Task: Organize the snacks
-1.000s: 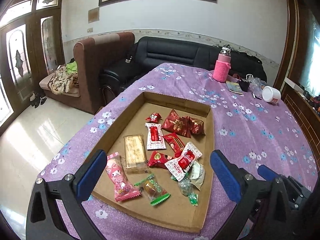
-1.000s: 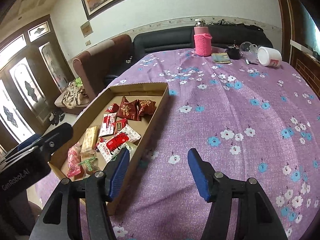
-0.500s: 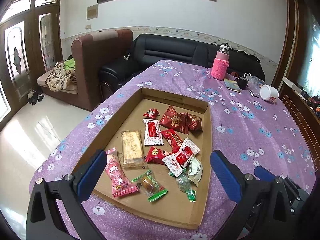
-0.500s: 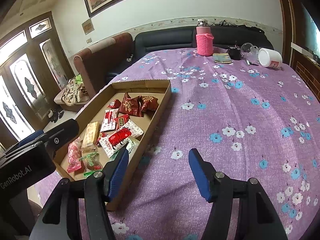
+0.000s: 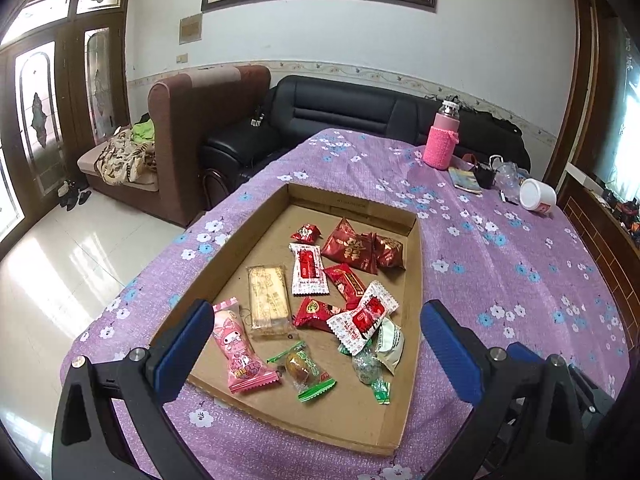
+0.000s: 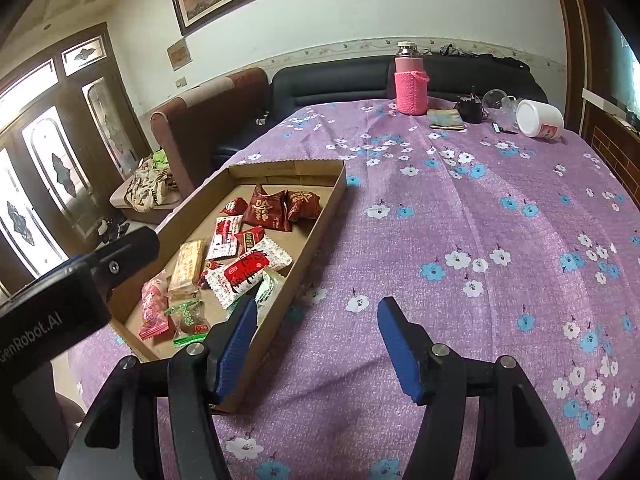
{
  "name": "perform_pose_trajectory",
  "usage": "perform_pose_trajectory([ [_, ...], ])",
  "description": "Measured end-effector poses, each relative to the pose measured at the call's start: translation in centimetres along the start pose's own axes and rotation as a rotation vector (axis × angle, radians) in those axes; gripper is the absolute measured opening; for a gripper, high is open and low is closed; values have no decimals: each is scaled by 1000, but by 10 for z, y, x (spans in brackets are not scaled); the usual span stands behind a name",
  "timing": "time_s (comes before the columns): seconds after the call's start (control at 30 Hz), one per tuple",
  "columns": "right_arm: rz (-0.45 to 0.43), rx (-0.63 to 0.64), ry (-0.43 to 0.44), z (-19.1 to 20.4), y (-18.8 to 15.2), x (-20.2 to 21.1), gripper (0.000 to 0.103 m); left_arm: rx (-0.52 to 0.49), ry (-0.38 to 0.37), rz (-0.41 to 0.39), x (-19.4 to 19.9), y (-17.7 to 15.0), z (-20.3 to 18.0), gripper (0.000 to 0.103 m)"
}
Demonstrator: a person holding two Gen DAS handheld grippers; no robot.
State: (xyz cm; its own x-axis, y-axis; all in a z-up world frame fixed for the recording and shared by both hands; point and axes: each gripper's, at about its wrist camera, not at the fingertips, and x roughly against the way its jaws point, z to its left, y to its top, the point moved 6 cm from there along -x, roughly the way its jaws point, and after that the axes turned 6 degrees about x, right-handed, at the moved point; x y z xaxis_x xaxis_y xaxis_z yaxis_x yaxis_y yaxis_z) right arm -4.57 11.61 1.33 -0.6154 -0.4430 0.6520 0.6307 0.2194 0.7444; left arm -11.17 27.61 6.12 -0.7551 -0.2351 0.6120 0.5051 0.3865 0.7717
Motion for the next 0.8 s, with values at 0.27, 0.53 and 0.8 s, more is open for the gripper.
perform_pose_trajectory([
  [0.27,-22,24,-10,5,-1,5,68,25,48,-180,34,10,6,103],
  [0.53,-42,66,-11,15,-1,9,68,98,161,-275,51,9,28,103],
  [0.8,-47,108,-10,25,-2,7,68,85,155,-145,27,0,27,103],
])
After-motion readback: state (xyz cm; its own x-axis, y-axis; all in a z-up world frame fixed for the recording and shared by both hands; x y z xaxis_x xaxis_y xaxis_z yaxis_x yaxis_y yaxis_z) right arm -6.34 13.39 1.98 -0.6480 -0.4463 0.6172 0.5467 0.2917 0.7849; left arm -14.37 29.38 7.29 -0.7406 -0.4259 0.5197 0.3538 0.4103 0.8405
